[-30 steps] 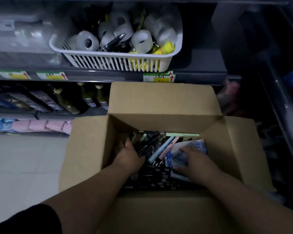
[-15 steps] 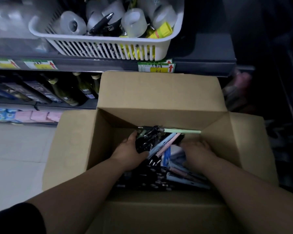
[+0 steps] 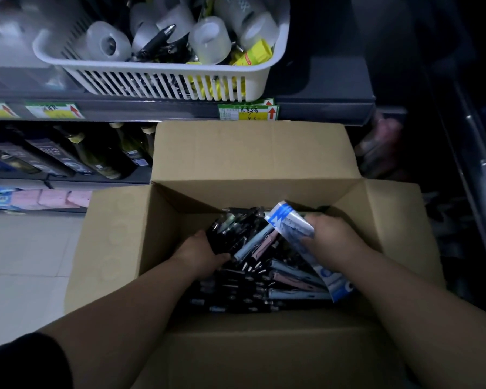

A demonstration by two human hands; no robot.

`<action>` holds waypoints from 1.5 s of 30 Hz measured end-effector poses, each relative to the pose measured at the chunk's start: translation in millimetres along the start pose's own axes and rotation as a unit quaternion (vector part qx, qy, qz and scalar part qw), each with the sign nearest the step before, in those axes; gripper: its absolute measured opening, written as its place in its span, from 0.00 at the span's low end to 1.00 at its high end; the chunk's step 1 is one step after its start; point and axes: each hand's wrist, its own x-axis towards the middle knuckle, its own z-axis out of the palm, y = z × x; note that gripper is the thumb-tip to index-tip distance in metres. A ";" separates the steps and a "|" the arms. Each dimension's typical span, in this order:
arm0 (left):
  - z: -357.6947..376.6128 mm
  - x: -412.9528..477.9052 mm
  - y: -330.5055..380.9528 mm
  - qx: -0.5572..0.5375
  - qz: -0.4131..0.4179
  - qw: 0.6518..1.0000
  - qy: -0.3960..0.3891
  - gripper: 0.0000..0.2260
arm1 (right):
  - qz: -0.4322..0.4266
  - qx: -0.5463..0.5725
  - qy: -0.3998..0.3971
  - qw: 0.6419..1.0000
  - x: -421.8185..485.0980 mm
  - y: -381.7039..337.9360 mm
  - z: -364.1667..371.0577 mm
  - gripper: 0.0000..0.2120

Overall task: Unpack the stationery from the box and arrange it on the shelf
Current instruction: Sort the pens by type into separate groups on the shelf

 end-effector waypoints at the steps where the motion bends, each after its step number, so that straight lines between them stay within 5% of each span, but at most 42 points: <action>1: 0.6 0.4 0.5 0.007 0.005 1.000 -0.004 0.35 | 0.004 0.002 0.005 1.000 -1.4 0.6 1.8 0.06; 11: -4.8 -8.3 5.6 -0.016 0.051 0.998 0.033 0.17 | 0.037 0.047 0.028 0.998 -13.0 2.4 6.7 0.08; 21: -28.9 -29.9 5.4 -0.057 0.131 0.988 0.065 0.16 | 0.059 0.091 0.098 0.989 -50.9 -13.1 -16.2 0.10; 25: -28.7 -38.3 4.3 0.020 0.167 0.985 0.021 0.20 | 0.069 0.107 0.141 0.982 -70.7 -19.5 -19.9 0.03; 31: -4.1 -36.4 8.0 0.158 0.265 0.951 -0.004 0.23 | 0.081 0.096 0.141 0.982 -76.9 -19.7 -8.6 0.09; 36: 14.6 -25.3 5.0 0.133 0.264 0.955 -0.020 0.26 | 0.079 0.107 0.114 0.985 -73.4 -12.6 -0.9 0.05; 41: 21.1 -22.3 4.0 0.111 0.237 0.965 -0.018 0.45 | 0.062 0.108 0.097 0.987 -66.2 -4.3 -0.6 0.03; 45: 20.7 -16.1 6.9 0.147 0.204 0.968 -0.009 0.49 | 0.037 0.107 0.082 0.990 -59.2 0.5 -1.8 0.02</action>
